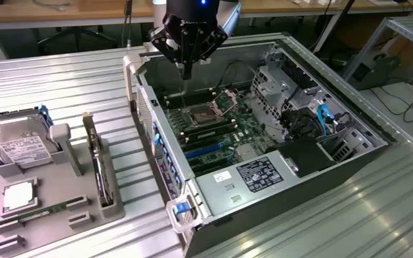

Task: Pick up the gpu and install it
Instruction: 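Reach for the gpu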

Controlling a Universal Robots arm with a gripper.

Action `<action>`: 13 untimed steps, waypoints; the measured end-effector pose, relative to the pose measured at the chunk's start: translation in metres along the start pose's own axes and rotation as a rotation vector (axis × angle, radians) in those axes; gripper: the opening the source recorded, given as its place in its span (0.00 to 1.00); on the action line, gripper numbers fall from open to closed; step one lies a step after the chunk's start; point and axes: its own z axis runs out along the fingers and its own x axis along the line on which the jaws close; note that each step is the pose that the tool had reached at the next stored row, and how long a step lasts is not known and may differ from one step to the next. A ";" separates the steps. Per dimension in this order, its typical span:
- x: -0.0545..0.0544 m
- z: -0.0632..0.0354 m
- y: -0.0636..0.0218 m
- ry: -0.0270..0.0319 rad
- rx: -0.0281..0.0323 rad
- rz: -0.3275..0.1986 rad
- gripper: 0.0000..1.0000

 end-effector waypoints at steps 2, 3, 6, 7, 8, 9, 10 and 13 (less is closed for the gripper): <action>0.003 -0.0001 -0.0003 0.0001 0.0001 0.000 0.11; 0.006 -0.0002 -0.0007 0.0000 -0.0002 0.000 0.11; 0.012 -0.0004 -0.0015 0.0001 -0.0007 0.000 0.11; 0.013 -0.0004 -0.0017 0.0001 -0.0007 0.000 0.11; 0.015 -0.0004 -0.0019 0.0001 -0.0007 0.000 0.11; 0.016 -0.0005 -0.0021 0.0001 -0.0007 0.000 0.11; 0.017 -0.0005 -0.0022 0.0001 -0.0007 0.000 0.11; 0.021 -0.0005 -0.0026 0.0001 -0.0007 0.000 0.11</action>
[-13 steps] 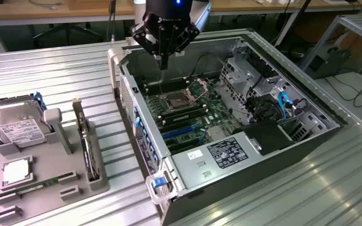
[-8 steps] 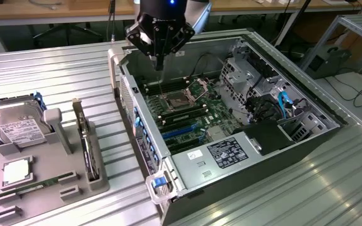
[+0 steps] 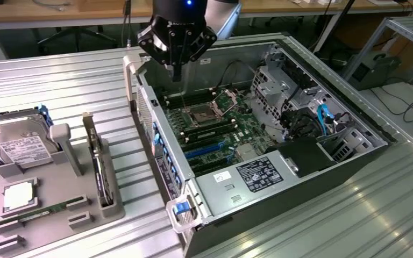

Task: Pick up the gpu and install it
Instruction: 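Reach for the gpu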

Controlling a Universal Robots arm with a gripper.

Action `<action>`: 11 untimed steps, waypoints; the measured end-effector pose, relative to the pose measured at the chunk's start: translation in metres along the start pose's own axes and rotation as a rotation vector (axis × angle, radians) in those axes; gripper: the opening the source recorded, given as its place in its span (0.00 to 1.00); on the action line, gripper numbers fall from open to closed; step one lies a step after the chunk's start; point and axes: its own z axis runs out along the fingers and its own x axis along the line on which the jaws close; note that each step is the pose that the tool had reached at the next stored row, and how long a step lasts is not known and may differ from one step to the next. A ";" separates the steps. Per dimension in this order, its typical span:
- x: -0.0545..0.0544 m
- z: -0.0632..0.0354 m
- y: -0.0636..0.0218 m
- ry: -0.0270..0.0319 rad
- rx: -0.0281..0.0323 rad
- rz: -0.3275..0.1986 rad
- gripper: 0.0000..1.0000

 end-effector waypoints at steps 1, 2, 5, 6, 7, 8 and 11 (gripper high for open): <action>0.001 0.0000 -0.0002 0.0000 0.0000 0.000 0.11; 0.003 -0.0001 -0.0003 0.0000 0.0000 0.000 0.11; 0.007 -0.0001 -0.0008 0.0000 0.0000 0.000 0.11; 0.008 -0.0002 -0.0010 0.0000 0.0000 0.000 0.11; 0.010 -0.0002 -0.0012 0.0000 0.0000 0.000 0.11; 0.013 -0.0003 -0.0015 0.0000 0.0000 0.000 0.11; 0.019 -0.0004 -0.0022 0.0000 0.0000 0.000 0.11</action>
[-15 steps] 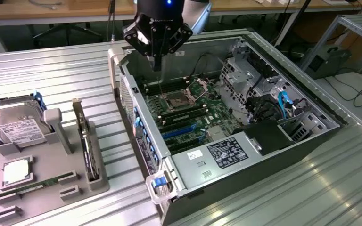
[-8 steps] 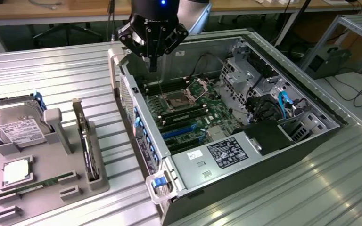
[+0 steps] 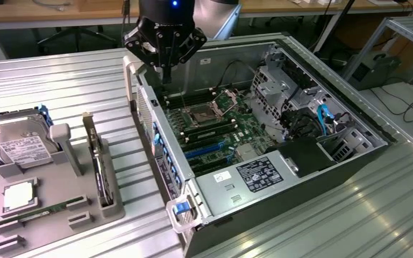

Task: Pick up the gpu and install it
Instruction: 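Reach for the gpu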

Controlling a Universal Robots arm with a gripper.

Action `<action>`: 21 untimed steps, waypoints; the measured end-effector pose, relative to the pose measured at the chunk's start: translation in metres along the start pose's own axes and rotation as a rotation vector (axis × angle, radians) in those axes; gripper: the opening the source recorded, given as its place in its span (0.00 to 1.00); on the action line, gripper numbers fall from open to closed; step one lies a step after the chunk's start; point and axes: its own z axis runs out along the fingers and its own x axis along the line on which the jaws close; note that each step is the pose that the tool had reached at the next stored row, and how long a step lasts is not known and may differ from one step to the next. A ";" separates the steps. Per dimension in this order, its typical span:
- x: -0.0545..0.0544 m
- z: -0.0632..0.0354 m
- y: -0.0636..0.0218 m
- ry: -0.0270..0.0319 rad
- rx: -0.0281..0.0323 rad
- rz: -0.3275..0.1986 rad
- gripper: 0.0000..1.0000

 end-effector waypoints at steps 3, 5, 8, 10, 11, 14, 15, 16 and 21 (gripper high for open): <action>0.004 -0.0001 -0.0004 0.0000 0.0001 0.000 0.11; 0.007 -0.0002 -0.0007 0.0000 0.0001 0.000 0.11; 0.011 -0.0002 -0.0013 0.0001 0.0001 0.000 0.11; 0.014 -0.0003 -0.0019 0.0001 0.0001 0.000 0.11; 0.015 -0.0002 -0.0024 0.0000 0.0000 0.000 0.11; 0.019 -0.0002 -0.0043 0.0000 0.0000 0.000 0.11; 0.021 -0.0003 -0.0053 0.0000 0.0000 0.000 0.11; 0.023 -0.0004 -0.0065 0.0000 0.0000 0.000 0.11; 0.035 -0.0008 -0.0114 0.0000 0.0000 0.000 0.11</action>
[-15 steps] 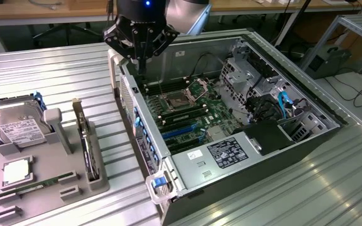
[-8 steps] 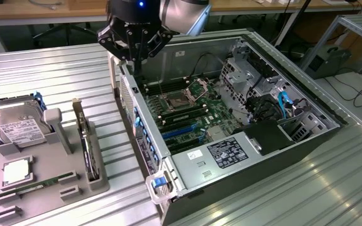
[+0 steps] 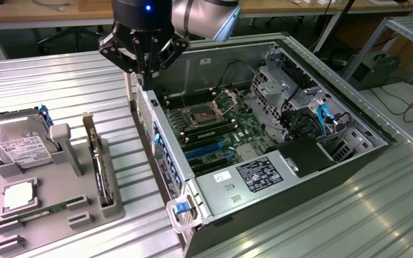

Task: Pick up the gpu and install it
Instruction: 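Reach for the gpu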

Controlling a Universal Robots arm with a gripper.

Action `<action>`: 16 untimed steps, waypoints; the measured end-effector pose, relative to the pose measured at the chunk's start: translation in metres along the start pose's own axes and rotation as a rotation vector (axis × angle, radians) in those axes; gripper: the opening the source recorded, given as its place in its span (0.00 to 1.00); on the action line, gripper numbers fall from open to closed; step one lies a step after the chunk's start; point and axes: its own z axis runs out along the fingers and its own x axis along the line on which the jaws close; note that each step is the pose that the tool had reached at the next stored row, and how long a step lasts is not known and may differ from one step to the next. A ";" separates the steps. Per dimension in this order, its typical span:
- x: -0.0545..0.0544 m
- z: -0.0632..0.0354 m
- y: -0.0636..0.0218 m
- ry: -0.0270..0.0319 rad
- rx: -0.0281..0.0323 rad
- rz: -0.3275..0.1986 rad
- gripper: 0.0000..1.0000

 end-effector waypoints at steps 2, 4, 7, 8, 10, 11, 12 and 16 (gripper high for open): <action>0.007 -0.0003 -0.0026 0.0001 0.0000 0.000 0.11; 0.015 -0.0005 -0.0055 0.0001 0.0000 0.000 0.11; 0.024 -0.0008 -0.0093 0.0000 -0.0003 0.000 0.11; 0.028 -0.0010 -0.0111 0.0001 -0.0003 0.000 0.11; 0.034 -0.0012 -0.0136 0.0001 -0.0005 0.000 0.11; 0.037 -0.0012 -0.0145 0.0000 -0.0007 0.000 0.11; 0.045 -0.0016 -0.0173 0.0002 -0.0009 0.000 0.11; 0.064 -0.0021 -0.0236 0.0003 -0.0018 0.000 0.11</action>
